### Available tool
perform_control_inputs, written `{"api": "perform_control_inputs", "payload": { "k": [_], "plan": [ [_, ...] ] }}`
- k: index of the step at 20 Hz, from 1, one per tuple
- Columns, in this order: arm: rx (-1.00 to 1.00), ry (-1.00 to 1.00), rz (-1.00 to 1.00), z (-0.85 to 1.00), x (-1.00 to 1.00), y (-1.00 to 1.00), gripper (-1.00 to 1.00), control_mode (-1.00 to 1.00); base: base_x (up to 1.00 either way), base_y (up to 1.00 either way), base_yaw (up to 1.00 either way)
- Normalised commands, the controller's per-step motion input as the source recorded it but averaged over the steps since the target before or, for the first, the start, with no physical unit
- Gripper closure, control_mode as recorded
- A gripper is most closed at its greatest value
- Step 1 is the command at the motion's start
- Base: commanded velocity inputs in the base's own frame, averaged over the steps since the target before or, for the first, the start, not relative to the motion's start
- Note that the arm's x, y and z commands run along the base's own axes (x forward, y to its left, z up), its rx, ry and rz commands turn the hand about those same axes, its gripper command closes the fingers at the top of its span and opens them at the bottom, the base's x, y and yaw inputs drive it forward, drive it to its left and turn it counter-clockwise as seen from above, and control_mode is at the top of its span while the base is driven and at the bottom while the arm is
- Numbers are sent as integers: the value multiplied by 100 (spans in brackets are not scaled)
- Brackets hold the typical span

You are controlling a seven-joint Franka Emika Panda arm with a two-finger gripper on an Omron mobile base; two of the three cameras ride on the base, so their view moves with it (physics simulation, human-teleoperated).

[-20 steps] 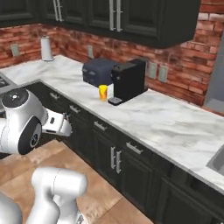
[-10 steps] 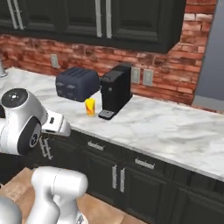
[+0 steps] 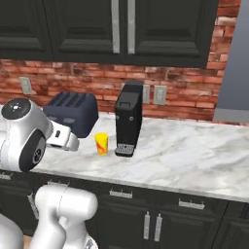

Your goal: Place the pitcher and cup on the dining counter for serving.

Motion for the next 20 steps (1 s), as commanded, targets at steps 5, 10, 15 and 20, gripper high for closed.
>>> {"api": "perform_control_inputs", "payload": {
  "k": [5, 10, 15, 20],
  "plan": [
    [0, 0, 0, 0, 0, 0, -100, 100, 42, 25, -22],
    [0, 0, 0, 0, 0, 0, -100, 100, 24, 0, -4],
    [0, 0, 0, 0, 0, 0, -100, 100, 34, 0, -3],
    [0, 7, 0, 0, 7, 0, -100, -100, 12, 0, -1]
  ]
}}
